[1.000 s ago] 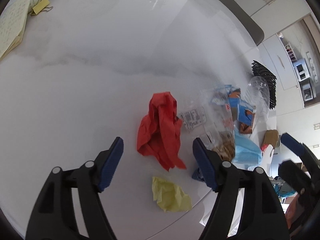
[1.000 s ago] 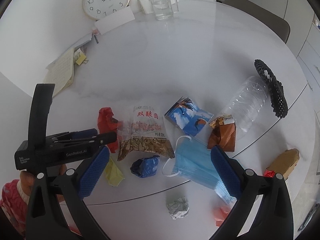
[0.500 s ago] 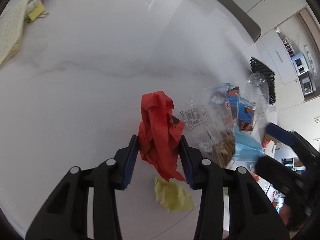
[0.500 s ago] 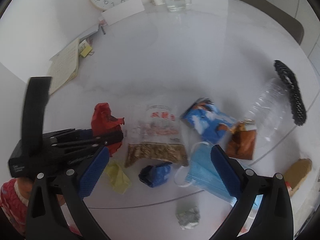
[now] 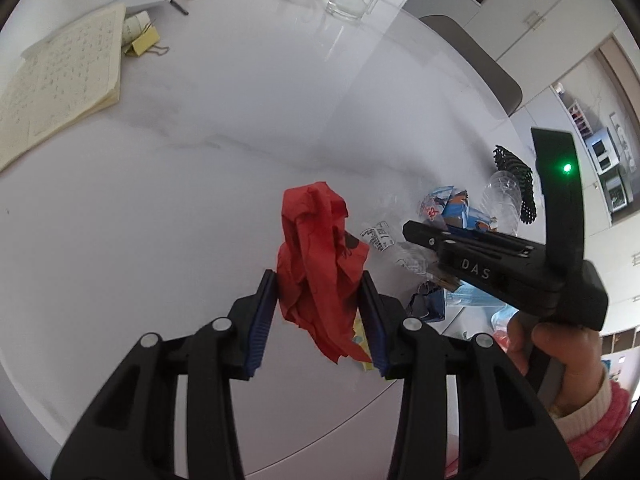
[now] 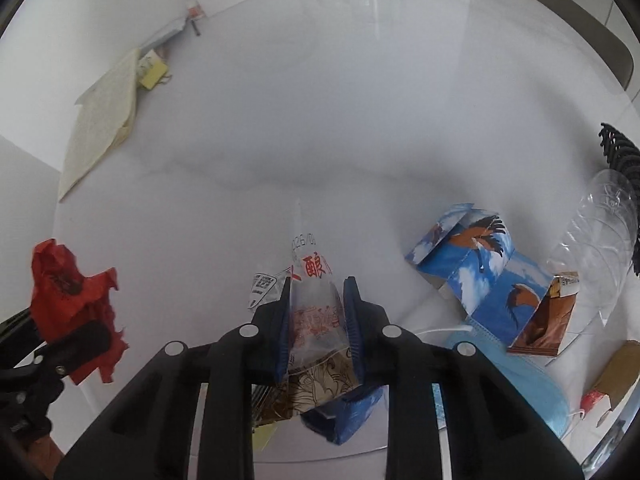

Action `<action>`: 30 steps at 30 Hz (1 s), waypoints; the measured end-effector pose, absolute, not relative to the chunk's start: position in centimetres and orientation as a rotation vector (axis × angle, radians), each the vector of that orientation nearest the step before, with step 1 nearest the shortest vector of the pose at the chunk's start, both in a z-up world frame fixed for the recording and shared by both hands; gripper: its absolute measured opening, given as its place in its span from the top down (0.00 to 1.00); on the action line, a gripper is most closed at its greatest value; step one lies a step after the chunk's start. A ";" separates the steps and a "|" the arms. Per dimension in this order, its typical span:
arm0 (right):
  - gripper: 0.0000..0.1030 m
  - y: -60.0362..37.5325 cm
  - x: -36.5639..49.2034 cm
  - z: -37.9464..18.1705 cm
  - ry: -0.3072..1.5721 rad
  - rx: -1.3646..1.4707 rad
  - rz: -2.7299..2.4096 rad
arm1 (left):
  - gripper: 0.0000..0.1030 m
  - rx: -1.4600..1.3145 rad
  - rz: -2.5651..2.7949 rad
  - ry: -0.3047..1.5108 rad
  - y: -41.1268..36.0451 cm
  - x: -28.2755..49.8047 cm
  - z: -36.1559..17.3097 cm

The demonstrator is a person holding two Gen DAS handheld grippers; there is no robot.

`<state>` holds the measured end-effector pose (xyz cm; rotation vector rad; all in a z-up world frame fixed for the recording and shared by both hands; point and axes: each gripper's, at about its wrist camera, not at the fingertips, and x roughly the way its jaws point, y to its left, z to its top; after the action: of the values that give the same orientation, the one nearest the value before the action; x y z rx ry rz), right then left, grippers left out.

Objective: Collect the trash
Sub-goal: 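Carry both items to the bin and open both tools over it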

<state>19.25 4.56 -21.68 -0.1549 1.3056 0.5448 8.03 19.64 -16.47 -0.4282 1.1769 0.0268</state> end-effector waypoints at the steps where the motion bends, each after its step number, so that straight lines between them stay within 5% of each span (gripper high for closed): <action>1: 0.78 4.3 19.0 -21.3 1.295 -0.156 0.549 | 0.61 -0.418 0.024 1.176 19.2 8.3 -16.3; 13: 0.80 -11.0 12.0 -11.1 1.098 0.064 0.409 | 0.61 -0.234 -0.210 1.144 9.9 8.0 -11.1; 30: 0.79 -45.8 -9.2 -11.8 1.012 0.326 -0.372 | 0.60 0.203 -1.048 1.325 -28.8 2.2 -13.2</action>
<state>-9.24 -45.78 -11.79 0.3258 1.0116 -0.3721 2.23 -28.81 -13.15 0.2029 1.3251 -1.0478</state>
